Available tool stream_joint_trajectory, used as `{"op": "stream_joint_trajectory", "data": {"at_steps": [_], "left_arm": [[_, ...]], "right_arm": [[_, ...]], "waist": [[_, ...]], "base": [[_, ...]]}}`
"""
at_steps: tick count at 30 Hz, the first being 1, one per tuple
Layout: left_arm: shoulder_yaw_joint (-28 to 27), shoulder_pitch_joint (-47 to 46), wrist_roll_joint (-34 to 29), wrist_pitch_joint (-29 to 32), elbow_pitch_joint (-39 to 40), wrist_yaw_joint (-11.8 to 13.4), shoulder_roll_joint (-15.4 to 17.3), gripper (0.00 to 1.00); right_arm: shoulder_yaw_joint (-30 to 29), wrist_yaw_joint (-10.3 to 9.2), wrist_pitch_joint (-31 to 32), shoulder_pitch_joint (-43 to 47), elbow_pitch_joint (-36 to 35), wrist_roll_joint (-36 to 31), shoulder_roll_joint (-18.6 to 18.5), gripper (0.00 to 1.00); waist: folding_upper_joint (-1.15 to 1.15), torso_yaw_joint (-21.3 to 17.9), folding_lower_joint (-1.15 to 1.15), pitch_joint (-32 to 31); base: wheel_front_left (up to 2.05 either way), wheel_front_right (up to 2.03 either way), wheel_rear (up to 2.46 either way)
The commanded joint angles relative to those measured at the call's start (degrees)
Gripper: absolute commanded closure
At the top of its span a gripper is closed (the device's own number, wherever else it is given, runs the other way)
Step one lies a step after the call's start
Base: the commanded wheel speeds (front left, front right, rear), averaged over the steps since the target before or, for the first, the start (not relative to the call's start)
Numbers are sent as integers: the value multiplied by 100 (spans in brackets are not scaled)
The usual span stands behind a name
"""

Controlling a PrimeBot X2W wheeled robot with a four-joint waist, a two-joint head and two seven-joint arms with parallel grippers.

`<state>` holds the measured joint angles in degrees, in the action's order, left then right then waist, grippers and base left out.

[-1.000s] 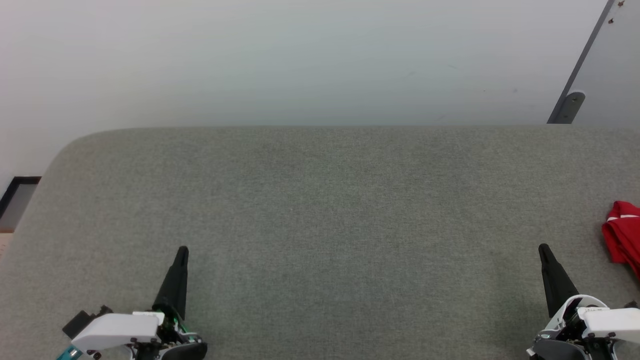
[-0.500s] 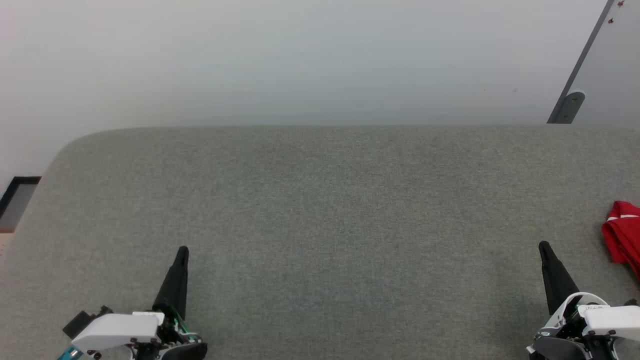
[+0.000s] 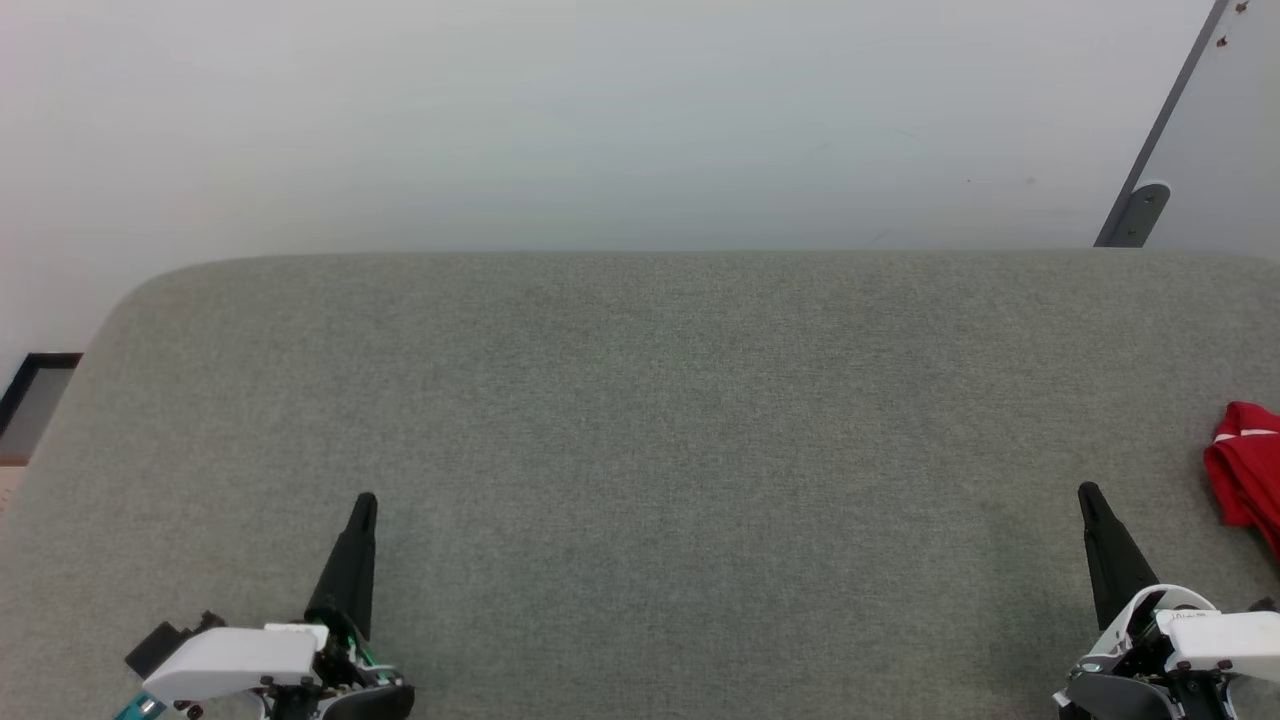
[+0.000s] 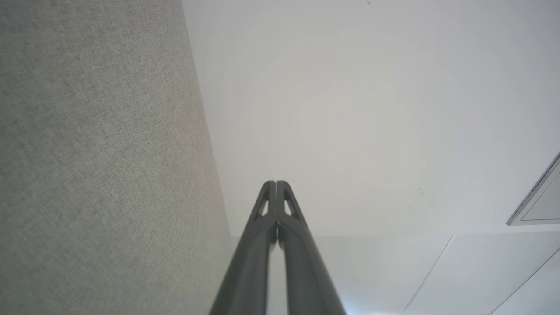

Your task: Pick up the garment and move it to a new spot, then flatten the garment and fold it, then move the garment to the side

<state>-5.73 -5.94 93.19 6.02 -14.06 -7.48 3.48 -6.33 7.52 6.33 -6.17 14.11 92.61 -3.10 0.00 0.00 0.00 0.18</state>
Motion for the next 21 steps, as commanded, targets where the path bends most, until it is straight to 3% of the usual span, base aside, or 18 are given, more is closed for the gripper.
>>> {"op": "stream_joint_trajectory", "data": {"at_steps": [1, 21], "left_arm": [[-14, -58, -32, 5, -10, -2, -14, 100], [-33, -60, -38, 25, -11, -2, -27, 100]], "right_arm": [[-6, -6, 23, -22, 0, -9, 18, 100], [-12, -6, 27, -23, 1, -18, 23, 100]], "waist": [[0, 0, 0, 0], [0, 0, 0, 0]], "base": [[0, 0, 0], [0, 0, 0]]}}
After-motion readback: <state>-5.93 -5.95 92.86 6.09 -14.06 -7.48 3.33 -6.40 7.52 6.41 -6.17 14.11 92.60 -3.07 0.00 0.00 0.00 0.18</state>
